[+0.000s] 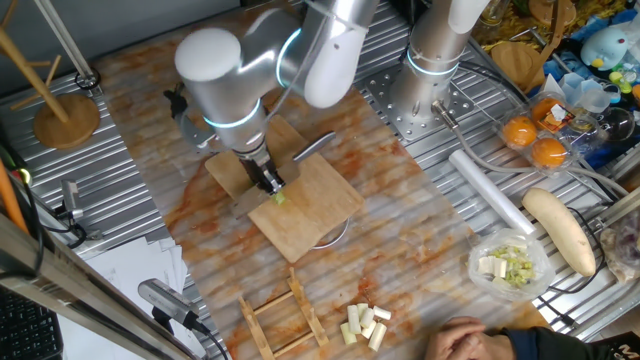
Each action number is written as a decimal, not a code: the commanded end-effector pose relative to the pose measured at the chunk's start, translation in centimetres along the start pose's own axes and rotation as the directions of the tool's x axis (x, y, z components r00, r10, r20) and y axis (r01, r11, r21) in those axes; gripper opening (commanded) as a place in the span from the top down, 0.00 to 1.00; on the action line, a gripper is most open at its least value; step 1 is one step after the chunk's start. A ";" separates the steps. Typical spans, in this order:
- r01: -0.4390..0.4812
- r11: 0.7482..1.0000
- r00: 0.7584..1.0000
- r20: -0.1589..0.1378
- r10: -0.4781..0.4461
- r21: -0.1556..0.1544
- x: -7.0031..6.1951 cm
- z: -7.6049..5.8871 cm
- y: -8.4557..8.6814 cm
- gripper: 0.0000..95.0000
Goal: Chop the scallions
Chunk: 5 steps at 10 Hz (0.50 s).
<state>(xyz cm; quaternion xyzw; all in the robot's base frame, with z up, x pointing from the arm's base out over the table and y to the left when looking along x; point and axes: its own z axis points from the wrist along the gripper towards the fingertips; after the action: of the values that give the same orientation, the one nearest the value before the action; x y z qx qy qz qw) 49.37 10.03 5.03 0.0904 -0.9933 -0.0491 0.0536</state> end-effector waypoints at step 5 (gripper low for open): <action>0.034 0.999 0.997 0.073 -0.033 -0.004 0.6 2.4 -1.8 1.00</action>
<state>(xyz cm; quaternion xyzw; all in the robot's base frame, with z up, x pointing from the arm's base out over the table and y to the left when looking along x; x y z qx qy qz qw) 48.83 8.90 3.87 0.1100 -0.9924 -0.0553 0.0080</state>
